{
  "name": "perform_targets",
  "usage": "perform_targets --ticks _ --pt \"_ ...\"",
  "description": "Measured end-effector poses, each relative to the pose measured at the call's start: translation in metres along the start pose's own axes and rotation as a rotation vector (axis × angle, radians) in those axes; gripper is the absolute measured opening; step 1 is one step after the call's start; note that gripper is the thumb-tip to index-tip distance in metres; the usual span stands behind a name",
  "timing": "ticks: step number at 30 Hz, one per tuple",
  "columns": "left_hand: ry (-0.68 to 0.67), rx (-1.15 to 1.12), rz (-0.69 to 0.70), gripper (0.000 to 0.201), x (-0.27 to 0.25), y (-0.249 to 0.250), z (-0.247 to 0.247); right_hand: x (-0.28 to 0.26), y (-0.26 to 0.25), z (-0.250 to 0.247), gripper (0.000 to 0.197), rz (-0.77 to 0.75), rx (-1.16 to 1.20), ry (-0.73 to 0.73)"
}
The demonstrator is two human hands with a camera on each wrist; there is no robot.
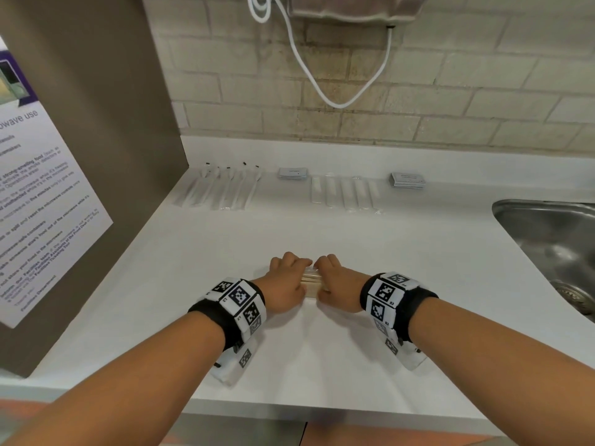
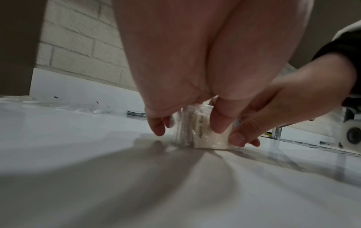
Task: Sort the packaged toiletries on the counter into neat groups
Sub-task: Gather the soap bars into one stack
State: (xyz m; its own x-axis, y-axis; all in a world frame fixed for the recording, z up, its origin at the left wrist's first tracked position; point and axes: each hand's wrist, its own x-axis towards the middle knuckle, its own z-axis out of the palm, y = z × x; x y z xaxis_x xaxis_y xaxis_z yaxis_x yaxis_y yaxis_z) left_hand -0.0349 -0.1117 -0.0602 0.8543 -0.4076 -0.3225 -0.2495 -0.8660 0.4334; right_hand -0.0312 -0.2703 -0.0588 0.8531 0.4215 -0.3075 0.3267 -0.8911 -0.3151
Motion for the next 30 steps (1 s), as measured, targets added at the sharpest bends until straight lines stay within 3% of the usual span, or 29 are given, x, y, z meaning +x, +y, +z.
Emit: perform_targets --ticks 13,20,26,30 --pt "-0.014 -0.025 -0.007 0.06 0.0 0.001 0.001 -0.001 -0.001 -0.002 0.039 0.031 0.057 -0.044" --pt "-0.015 -0.17 -0.01 0.058 -0.001 -0.008 -0.016 0.007 0.008 -0.016 0.039 0.037 0.254 -0.013" --pt "0.144 -0.482 -0.065 0.058 0.008 -0.019 -0.045 0.029 0.015 -0.043 0.038 0.075 0.452 0.057" --pt "0.227 -0.57 -0.097 0.054 0.023 -0.024 -0.067 0.05 0.016 -0.059 0.032 0.118 0.716 0.075"
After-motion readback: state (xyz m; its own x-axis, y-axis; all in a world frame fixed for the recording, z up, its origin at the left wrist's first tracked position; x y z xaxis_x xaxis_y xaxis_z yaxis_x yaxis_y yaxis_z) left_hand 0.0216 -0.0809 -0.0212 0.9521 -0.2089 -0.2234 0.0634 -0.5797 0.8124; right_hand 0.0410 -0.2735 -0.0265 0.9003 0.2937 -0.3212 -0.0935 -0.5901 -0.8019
